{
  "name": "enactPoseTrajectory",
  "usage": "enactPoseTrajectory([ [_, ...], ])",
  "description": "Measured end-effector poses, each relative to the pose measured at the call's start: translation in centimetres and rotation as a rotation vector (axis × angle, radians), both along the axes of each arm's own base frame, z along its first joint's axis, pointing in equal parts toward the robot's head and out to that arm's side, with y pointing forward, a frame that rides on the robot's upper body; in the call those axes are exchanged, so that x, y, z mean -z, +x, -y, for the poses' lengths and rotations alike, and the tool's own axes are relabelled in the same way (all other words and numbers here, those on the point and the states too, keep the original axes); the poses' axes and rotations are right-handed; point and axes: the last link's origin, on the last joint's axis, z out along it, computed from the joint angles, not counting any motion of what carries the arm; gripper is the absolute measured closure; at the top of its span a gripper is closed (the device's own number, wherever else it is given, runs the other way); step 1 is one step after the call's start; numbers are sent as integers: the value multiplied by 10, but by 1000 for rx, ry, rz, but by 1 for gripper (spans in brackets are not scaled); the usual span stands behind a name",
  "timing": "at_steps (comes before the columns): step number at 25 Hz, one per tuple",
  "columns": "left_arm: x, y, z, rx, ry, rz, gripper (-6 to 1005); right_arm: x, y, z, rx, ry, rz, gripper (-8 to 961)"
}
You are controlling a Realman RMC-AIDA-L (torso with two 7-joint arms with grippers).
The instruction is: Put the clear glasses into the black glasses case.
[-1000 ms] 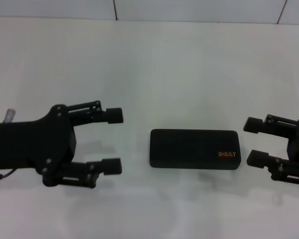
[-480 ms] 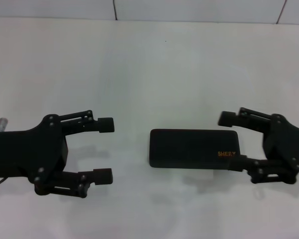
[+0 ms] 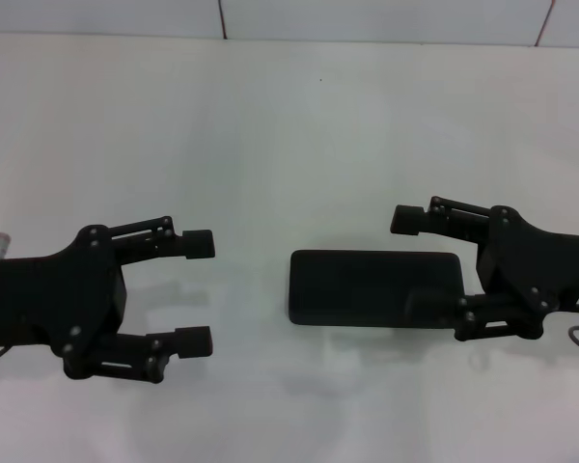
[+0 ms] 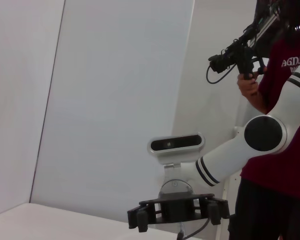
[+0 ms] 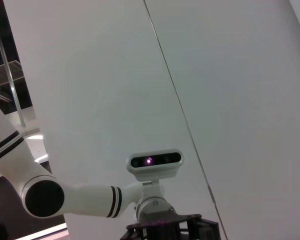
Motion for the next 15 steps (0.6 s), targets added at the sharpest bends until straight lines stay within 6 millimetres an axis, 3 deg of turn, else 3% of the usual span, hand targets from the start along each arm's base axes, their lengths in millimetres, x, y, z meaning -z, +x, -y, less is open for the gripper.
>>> enactPoseTrajectory([
  [15,1,-5,0,-4,32,-17,123,0,-1,-1,-1,-2,2,68],
])
